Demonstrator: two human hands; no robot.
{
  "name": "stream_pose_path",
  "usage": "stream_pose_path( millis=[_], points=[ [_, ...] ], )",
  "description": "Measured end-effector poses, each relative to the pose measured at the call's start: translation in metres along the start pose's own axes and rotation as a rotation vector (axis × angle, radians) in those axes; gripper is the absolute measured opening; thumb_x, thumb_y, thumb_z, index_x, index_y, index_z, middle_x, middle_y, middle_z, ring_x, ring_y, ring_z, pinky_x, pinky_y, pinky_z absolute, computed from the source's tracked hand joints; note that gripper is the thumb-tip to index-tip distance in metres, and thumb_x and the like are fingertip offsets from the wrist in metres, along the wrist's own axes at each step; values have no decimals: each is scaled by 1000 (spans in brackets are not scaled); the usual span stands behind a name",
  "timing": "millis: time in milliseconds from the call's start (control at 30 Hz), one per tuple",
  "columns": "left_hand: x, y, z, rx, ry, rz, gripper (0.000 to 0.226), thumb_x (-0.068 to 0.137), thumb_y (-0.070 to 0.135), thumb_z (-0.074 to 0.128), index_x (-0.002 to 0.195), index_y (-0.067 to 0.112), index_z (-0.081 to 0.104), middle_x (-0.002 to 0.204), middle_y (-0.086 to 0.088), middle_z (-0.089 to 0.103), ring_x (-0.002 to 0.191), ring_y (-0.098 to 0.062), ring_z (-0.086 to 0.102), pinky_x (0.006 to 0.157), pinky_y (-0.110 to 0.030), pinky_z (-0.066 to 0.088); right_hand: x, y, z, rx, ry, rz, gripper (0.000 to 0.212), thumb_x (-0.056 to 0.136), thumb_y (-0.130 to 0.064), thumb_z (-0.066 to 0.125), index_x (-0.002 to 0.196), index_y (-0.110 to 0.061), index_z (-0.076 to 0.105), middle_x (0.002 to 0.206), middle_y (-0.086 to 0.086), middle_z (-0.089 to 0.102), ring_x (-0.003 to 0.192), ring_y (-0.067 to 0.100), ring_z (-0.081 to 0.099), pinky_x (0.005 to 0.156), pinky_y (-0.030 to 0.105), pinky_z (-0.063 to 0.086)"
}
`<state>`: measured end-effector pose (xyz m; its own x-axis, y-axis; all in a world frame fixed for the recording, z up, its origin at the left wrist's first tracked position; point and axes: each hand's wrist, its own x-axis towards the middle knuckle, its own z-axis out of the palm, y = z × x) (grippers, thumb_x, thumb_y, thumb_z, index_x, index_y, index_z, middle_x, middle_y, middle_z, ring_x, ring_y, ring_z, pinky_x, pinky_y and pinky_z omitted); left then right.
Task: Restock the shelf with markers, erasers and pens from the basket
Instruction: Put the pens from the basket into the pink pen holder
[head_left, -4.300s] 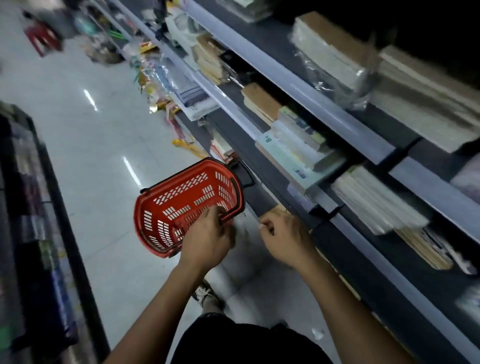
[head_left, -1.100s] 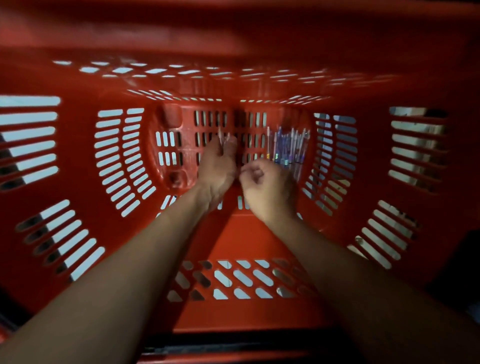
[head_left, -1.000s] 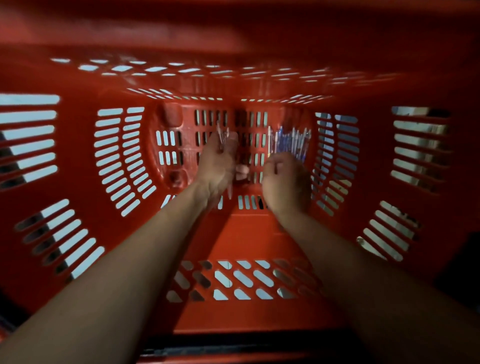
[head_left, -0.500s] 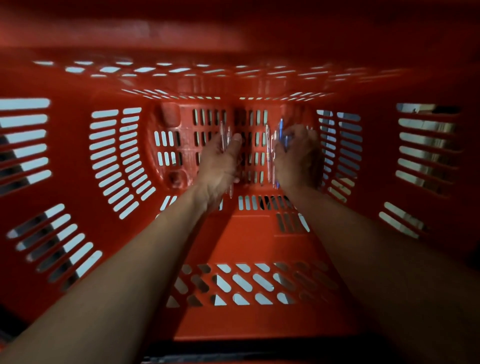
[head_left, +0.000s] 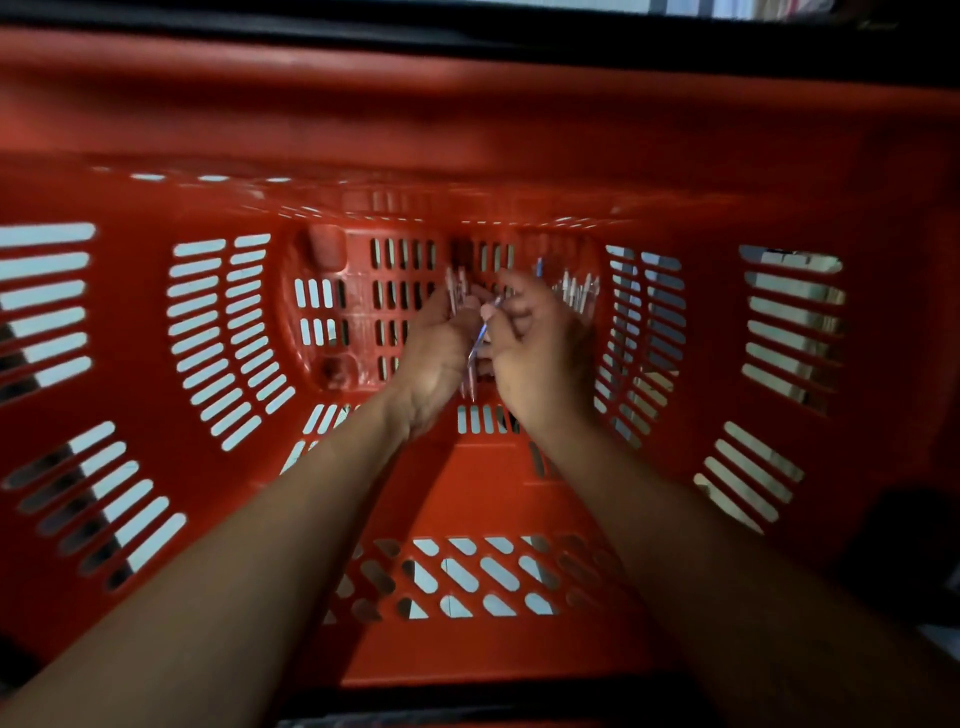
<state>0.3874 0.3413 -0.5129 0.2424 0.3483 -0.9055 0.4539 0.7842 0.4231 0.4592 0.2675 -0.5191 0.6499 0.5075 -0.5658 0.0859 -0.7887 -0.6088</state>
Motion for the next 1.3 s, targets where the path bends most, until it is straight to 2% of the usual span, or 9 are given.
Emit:
stream_pose_path(
  millis=[167,333,433,567,733,933,1133,1200,1300],
  points=[
    [3,-4,-3,-7,-56,-31,20,110,15,45,97,5,57,62,-10,43,45,-17,35,46,-27,26,0,6,-4,-144,106,-64,25,99,-21,61,121,-19,73,110,2,69,95,17,66,83,31,56],
    [3,-3,-9,-3,-120,-140,46,108,58,36,105,16,55,60,3,32,45,-11,24,45,-21,18,18,22,-4,-205,136,213,21,102,-27,54,119,-25,67,114,-5,66,93,9,57,68,18,39],
    [1,-4,-11,18,-106,-77,26,108,41,51,95,18,56,57,6,33,43,-10,26,42,-22,20,29,30,-2,-265,111,210,22,102,-35,56,121,-26,65,115,-3,68,99,13,62,70,24,40],
    [3,-9,-11,7,-83,-54,22,104,12,56,84,20,53,51,11,38,39,-6,30,39,-20,23,45,31,3,-336,143,184,13,101,-37,62,106,-26,66,91,-11,62,73,1,51,55,15,29],
    [6,-12,-13,86,-50,6,15,92,-4,59,100,9,57,53,9,52,41,-8,41,44,-21,32,51,27,2,-412,136,163,19,101,-41,60,97,-23,66,84,-9,62,72,7,57,52,18,33],
    [10,-14,-16,181,10,165,51,63,8,73,110,18,57,77,-1,65,63,-8,62,58,-25,56,20,2,-4,-148,48,123,10,93,-37,67,89,-29,66,65,-17,58,57,-7,54,45,12,33],
    [16,-23,-21,367,-76,310,26,80,14,72,99,24,57,71,16,64,62,5,56,57,-15,46,-5,-8,-3,86,-94,202,12,91,-25,67,87,-19,76,71,-7,71,66,9,67,58,25,46],
    [16,-26,-22,419,-105,276,19,81,15,64,99,21,59,76,10,62,69,-5,56,63,-28,48,-2,-6,-5,156,-96,260,18,95,-23,64,88,-13,77,73,-3,71,65,12,65,56,25,45],
    [17,-30,-22,333,-88,167,26,84,-9,52,86,17,53,74,-7,54,66,-23,52,61,-41,44,4,3,-4,125,10,376,20,98,-24,59,80,-20,67,68,-7,62,52,2,55,46,21,40]
  ],
)
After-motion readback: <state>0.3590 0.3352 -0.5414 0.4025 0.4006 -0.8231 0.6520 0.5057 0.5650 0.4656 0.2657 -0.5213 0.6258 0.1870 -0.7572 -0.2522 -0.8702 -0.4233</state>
